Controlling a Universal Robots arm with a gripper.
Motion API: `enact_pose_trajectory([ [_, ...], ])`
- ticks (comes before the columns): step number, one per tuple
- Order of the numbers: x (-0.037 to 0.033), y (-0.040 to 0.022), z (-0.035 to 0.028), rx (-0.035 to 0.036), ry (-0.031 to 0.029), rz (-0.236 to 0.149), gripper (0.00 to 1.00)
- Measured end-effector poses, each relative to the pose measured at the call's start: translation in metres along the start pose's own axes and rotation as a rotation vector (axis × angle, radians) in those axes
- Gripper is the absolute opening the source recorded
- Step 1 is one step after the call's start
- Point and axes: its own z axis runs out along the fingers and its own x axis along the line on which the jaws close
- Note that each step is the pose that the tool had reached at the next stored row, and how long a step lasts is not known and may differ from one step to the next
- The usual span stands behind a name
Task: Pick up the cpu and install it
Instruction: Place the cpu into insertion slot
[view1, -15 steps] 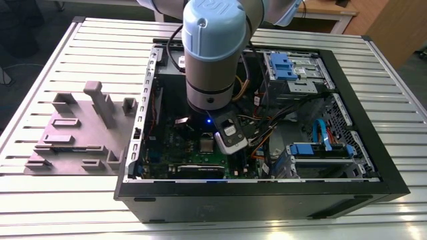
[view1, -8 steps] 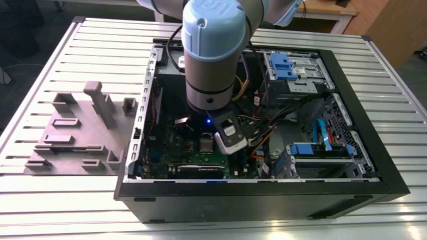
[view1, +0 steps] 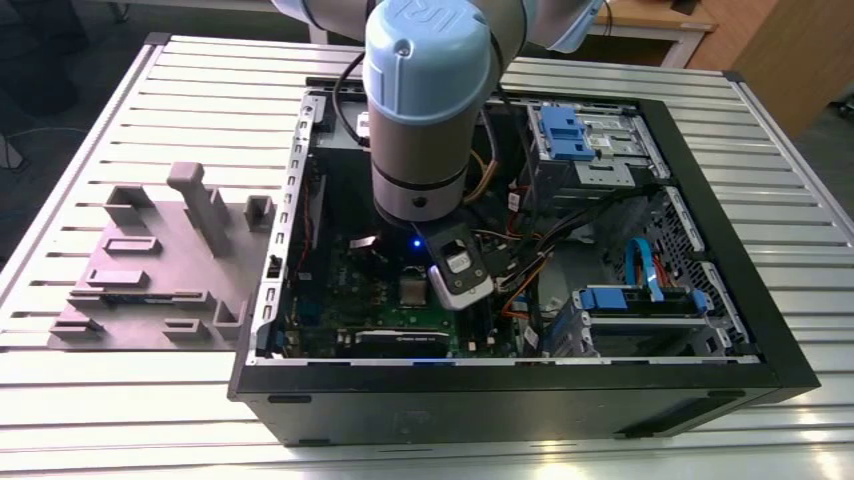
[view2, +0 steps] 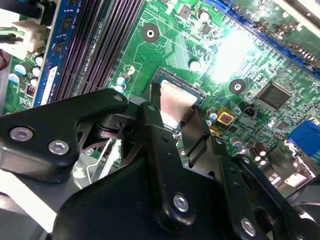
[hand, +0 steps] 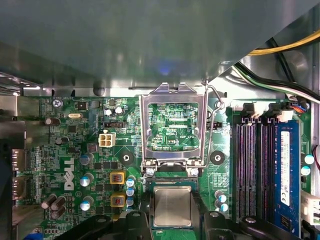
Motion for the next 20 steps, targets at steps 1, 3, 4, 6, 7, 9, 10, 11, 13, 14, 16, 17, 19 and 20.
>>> enact_pose_trajectory([
  [1, 0.0000, 0.0000, 0.0003, 0.0000, -0.0001, 0.000, 0.41],
  [3, 0.0000, 0.0001, 0.0007, -0.0005, -0.0004, 0.000, 0.41],
  [4, -0.0001, 0.0001, 0.0007, -0.0007, -0.0005, 0.000, 0.41],
  [6, -0.0001, 0.0001, 0.0008, -0.0006, -0.0004, 0.000, 0.41],
  [7, -0.0001, 0.0001, 0.0009, -0.0007, -0.0005, 0.000, 0.41],
  [9, 0.0000, 0.0002, 0.0012, -0.0014, -0.0005, 0.000, 0.48],
  [10, 0.0000, 0.0002, 0.0014, -0.0017, -0.0007, 0.000, 0.48],
  [11, -0.0002, 0.0003, 0.0016, -0.0021, -0.0014, 0.000, 0.48],
  [13, -0.0002, 0.0003, 0.0016, -0.0018, -0.0010, 0.000, 0.53],
  [14, -0.0002, 0.0002, 0.0014, -0.0012, -0.0008, 0.000, 0.53],
  [16, -0.0001, 0.0001, 0.0013, -0.0008, -0.0005, 0.000, 0.53],
  [17, -0.0001, 0.0001, 0.0013, -0.0008, -0.0005, 0.000, 0.53],
  [19, -0.0001, 0.0001, 0.0014, -0.0007, -0.0005, 0.000, 0.53],
  [20, -0.0001, 0.0002, 0.0011, -0.0009, -0.0006, 0.000, 0.53],
])
